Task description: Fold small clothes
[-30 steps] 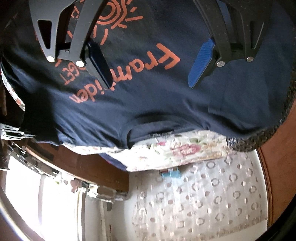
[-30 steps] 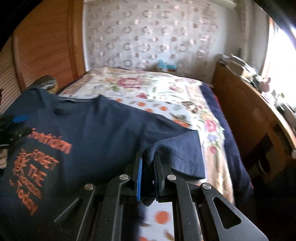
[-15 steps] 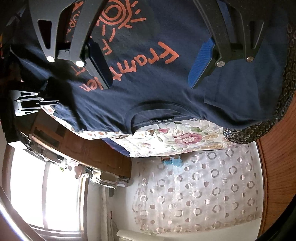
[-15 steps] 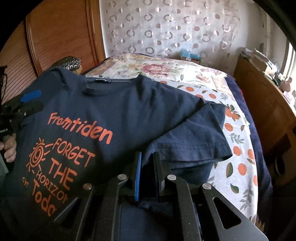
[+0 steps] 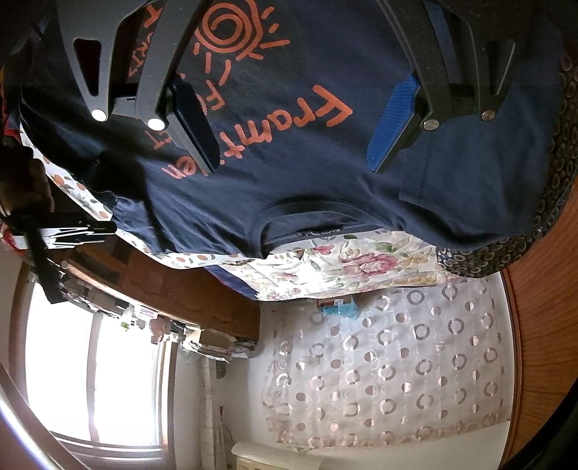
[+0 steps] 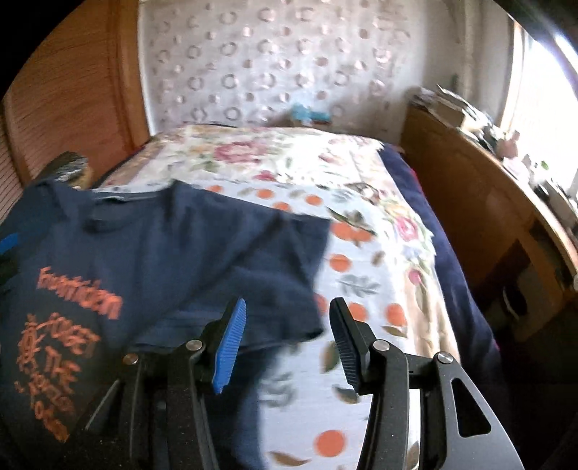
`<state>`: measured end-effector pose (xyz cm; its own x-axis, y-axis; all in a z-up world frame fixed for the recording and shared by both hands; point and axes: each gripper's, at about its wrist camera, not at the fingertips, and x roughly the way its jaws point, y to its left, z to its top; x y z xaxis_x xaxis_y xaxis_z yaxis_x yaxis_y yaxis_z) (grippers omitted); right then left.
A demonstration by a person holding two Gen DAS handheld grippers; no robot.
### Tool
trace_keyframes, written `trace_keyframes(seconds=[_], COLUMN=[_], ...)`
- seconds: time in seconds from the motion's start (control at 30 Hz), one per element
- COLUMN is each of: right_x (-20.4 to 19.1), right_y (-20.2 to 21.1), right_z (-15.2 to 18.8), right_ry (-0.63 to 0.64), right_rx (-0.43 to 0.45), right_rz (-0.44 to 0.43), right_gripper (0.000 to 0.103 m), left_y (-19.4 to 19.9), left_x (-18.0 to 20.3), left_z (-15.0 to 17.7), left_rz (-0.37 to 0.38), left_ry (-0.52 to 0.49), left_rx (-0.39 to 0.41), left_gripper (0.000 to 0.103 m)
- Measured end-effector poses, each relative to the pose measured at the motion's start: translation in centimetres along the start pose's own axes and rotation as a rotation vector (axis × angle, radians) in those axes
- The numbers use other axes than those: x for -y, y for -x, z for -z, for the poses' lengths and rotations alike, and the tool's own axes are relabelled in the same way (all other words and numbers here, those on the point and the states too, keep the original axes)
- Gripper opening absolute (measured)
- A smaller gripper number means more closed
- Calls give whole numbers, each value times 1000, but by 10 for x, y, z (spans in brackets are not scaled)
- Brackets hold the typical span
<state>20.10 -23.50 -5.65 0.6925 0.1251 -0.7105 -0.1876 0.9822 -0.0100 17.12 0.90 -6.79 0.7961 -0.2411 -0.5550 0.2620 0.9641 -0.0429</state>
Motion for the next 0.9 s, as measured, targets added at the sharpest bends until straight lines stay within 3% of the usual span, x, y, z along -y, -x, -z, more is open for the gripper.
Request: trace_keyframes(seconds=[0.2, 0.23, 0.33, 0.4, 0.6, 0.9], right_x=[8, 6, -3, -6, -35, -95], right_y=[-24, -25, -24, -22, -11, -30], right_z=[-5, -6, -10, -13, -33, -75], right_ry=[-48, -38, 2, 17, 88, 216], right_rx=[-57, -56, -39, -22, 42, 70], right_rz=[-42, -55, -58, -74, -146, -278], right_gripper=[47, 34, 11, 7, 4, 4], left_y=[-2, -2, -3, -3, -3, -4], left_x=[2, 2, 2, 1, -1, -2], left_z=[2, 3, 3, 3, 5, 6], left_rz=[2, 0, -1, -1, -14, -21], left_ry=[-1, 1, 6, 4, 1, 4], left_rx=[-5, -4, -4, -4, -2, 0], left_gripper=[84, 84, 84, 84, 84, 84])
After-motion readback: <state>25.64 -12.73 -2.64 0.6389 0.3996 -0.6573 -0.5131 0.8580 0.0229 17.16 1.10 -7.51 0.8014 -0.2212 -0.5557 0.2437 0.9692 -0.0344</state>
